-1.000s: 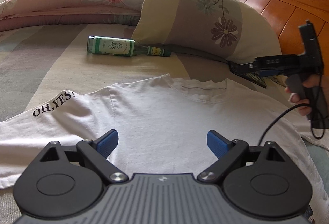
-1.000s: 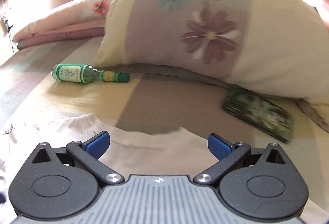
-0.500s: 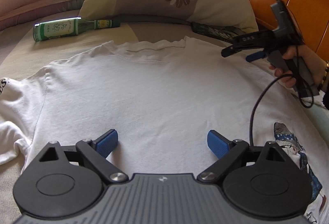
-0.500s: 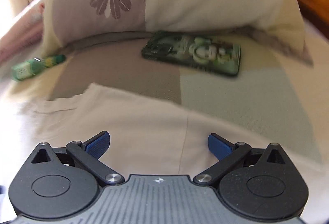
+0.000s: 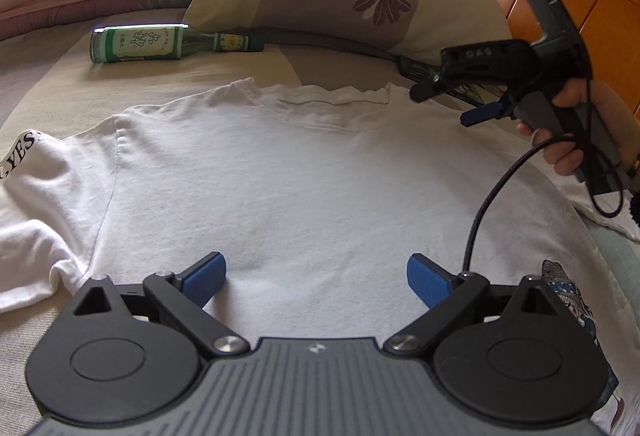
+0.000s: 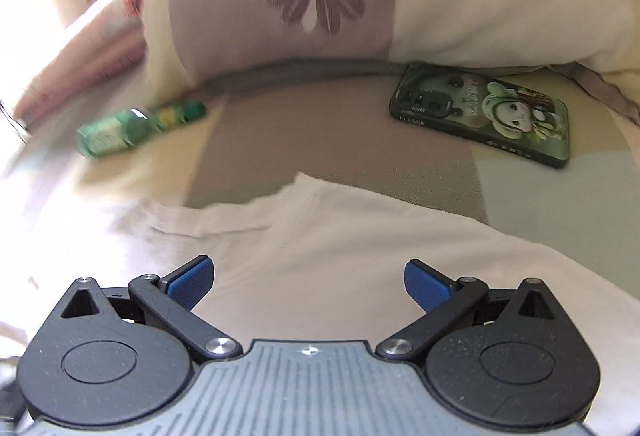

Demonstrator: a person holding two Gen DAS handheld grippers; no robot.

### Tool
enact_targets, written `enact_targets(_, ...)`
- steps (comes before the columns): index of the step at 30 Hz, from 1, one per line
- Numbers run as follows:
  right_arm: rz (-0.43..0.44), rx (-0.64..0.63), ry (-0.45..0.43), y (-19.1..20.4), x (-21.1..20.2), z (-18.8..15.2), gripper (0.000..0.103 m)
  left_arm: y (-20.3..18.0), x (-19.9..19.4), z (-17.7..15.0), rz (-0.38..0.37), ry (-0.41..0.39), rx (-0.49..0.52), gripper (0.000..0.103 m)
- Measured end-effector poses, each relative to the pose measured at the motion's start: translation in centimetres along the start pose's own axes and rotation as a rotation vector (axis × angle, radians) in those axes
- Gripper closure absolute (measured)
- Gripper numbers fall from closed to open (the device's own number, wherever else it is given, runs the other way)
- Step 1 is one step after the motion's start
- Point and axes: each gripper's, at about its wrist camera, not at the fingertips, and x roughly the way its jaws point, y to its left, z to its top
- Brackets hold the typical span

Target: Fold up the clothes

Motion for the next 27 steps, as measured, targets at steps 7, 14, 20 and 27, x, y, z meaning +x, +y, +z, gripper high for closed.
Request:
enact_targets(7,-0.094,-0.073,-0.035,0.8,2.3,0.6,0.0,0.5,-0.1,0.1,-0.005,-0.013,-0.005,0.006)
enact_targets(14,-0.051,0.026,-0.046,-4.9,-9.1,-2.5,0.0,-0.4,-0.4,0.1,-0.04,-0.022,0.01,0.006)
enact_targets(20,-0.098,0.215,-0.017,-12.0,-12.8,-7.4,0.0,-2.3,0.5,-0.8,-0.024,-0.018,0.094,0.006)
enact_targets(27,-0.164,0.302,-0.118,-17.7,-9.8,-8.3,0.0,-2.7,1.0,-1.3,-0.004,-0.034,0.142,0.002)
